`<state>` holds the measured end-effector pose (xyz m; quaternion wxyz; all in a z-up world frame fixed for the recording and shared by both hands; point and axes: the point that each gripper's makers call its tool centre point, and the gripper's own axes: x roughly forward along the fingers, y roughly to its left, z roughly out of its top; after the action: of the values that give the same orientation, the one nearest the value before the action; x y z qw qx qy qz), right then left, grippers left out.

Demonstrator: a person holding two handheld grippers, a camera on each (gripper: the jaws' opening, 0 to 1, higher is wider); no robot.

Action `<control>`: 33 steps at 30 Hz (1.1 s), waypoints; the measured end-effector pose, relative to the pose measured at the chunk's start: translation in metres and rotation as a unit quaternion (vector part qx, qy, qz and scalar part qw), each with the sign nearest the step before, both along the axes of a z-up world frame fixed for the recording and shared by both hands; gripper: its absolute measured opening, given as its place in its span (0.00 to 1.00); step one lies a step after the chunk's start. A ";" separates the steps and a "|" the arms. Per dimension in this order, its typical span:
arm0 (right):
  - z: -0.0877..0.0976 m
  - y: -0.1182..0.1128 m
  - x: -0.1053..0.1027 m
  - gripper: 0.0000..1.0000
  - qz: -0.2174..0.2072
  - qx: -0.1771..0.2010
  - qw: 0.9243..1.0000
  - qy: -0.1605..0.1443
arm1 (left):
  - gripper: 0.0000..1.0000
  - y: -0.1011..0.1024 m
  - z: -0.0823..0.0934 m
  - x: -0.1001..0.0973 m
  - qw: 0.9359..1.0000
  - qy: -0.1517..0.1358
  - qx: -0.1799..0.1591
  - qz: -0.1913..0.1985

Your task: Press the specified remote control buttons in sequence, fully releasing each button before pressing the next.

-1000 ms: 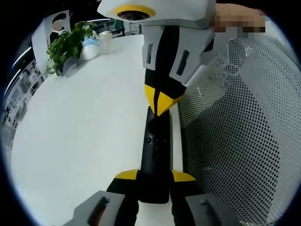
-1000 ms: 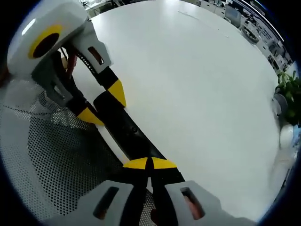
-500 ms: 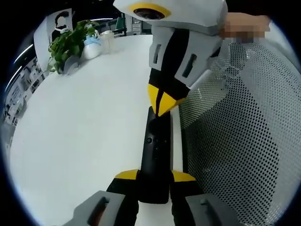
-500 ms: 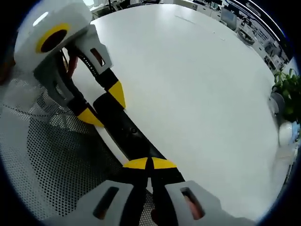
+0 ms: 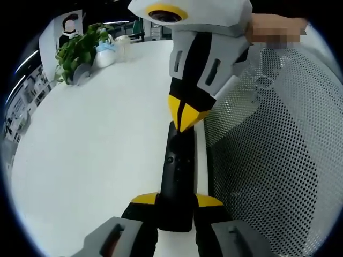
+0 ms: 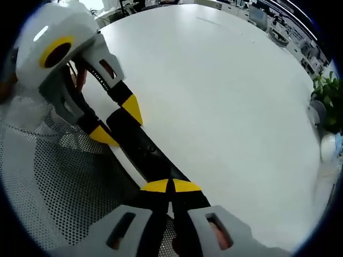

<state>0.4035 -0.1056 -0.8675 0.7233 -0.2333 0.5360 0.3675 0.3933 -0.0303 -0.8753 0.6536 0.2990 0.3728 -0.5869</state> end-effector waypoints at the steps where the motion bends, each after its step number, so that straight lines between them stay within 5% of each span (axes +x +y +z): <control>1: 0.000 0.000 0.000 0.00 0.000 0.001 1.000 0.000 | 0.24 0.000 0.000 0.000 1.000 0.000 0.000 0.000; 33: 0.000 0.012 -0.003 0.00 -0.003 0.044 0.999 0.010 | 0.25 0.000 0.000 -0.001 1.000 -0.002 0.000 -0.003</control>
<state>0.4002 -0.0934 -0.8676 0.7286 -0.1958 0.5269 0.3914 0.3925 -0.0307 -0.8752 0.6523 0.3011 0.3706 -0.5886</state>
